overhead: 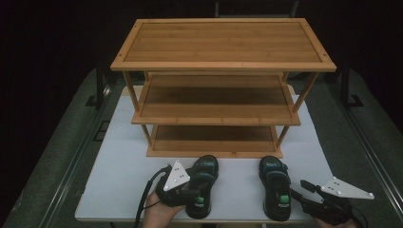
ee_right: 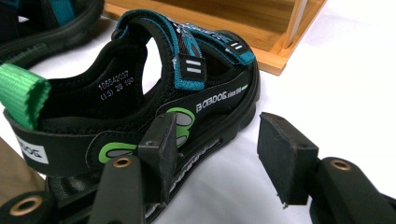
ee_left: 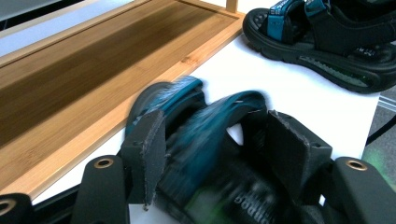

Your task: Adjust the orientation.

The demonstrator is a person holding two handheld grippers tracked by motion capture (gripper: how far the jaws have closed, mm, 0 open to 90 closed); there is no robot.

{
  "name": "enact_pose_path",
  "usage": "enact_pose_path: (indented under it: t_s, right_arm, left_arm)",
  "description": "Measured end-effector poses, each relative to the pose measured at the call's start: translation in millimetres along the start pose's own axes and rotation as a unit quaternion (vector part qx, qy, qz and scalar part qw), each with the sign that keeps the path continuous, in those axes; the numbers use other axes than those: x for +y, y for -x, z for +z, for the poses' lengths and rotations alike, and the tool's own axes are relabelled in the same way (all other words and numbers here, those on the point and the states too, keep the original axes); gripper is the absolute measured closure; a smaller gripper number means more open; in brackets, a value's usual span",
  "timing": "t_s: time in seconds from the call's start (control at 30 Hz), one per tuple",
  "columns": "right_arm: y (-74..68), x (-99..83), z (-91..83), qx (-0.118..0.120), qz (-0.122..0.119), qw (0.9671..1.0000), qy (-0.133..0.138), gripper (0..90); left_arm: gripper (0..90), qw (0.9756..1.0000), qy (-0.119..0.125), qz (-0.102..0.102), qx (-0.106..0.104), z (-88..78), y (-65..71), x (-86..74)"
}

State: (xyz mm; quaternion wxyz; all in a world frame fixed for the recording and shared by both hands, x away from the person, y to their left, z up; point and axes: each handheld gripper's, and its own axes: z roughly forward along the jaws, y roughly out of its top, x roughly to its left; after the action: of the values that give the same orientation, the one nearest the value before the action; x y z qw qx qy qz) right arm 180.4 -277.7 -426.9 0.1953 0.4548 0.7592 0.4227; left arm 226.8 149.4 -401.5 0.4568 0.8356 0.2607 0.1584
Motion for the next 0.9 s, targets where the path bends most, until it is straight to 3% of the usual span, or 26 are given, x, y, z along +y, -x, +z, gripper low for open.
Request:
enact_pose_path:
  t_s: [0.37,0.6,0.73,0.83,0.9]
  right_arm:
    - [-1.1,1.0,-5.2,0.009,0.010,0.9998,0.010,42.4]
    - [-5.4,2.5,-11.6,0.013,0.016,0.9996,0.019,35.7]
    - [-6.9,2.0,-15.5,0.018,0.018,0.9995,0.020,34.2]
    - [-8.7,1.6,-18.9,0.022,0.017,0.9994,0.021,33.1]
    - [-10.4,1.7,-20.9,0.026,0.017,0.9992,0.024,32.7]
  left_arm:
    - [38.4,0.9998,0.007,-0.016,-0.011,-8.8,3.0,-1.9]
    - [36.0,0.9991,0.015,-0.039,-0.002,-13.1,9.9,-6.0]
    - [34.8,0.9991,0.015,-0.040,0.001,-17.3,13.2,-6.3]
    - [33.8,0.9981,0.021,-0.058,-0.009,-19.7,13.9,-6.8]
    - [32.4,0.9979,0.022,-0.061,-0.005,-21.7,15.7,-7.3]
